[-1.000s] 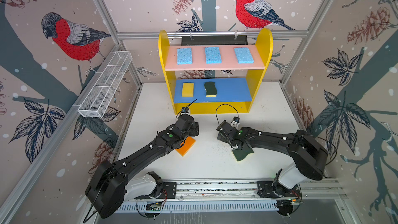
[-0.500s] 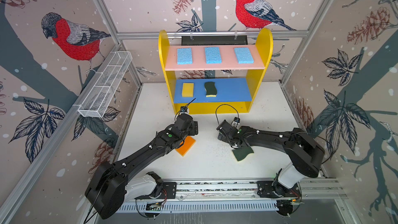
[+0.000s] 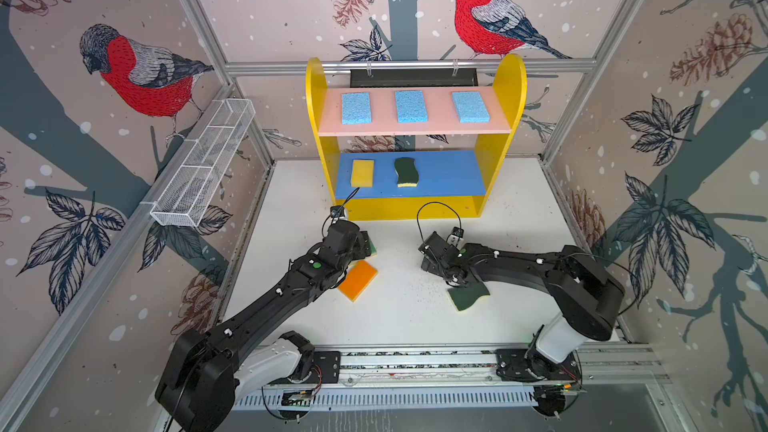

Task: Place and organize the cleaning sponges onto the shelf
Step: 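Lower the right gripper and close it on the plain yellow sponge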

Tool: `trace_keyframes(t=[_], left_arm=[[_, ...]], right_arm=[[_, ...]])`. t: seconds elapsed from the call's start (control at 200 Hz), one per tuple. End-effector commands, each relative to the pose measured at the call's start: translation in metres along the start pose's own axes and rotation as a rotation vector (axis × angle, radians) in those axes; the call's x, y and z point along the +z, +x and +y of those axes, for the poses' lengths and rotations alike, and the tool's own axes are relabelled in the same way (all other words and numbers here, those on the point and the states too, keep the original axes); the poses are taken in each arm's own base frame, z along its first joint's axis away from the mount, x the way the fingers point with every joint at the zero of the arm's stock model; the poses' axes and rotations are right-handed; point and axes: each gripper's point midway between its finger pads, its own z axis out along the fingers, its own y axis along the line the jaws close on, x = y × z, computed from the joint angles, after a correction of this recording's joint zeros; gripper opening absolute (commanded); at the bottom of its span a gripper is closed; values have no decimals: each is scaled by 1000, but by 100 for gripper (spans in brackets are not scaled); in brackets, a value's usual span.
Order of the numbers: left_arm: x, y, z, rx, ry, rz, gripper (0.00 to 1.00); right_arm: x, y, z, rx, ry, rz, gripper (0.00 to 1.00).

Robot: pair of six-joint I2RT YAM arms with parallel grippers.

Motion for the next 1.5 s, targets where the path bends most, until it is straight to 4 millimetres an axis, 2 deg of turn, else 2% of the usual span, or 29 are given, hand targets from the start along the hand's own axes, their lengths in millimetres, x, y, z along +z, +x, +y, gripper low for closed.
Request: trace_keyframes(t=[0.0,0.16,0.75,1.036,1.321,1.496], left_arm=[[-3,-2,11,-47,-18,-9,81],[-4,-2,18,-51,-45,-8,81],[1,-1,14,-50,-21,7,81],[4,1,12,-49,-12,14,81],[6,1,11,-49,-13,18,81],[10,3,12,-45,-20,29,81]], right_arm=[[1,0,0,-12,-2,1,97],[4,1,-1,-10,2,5,97],[5,3,-11,7,21,10,97],[9,11,-15,-54,19,37,94],[12,6,-9,-139,36,25,91],[12,-1,-11,-142,46,9,93]])
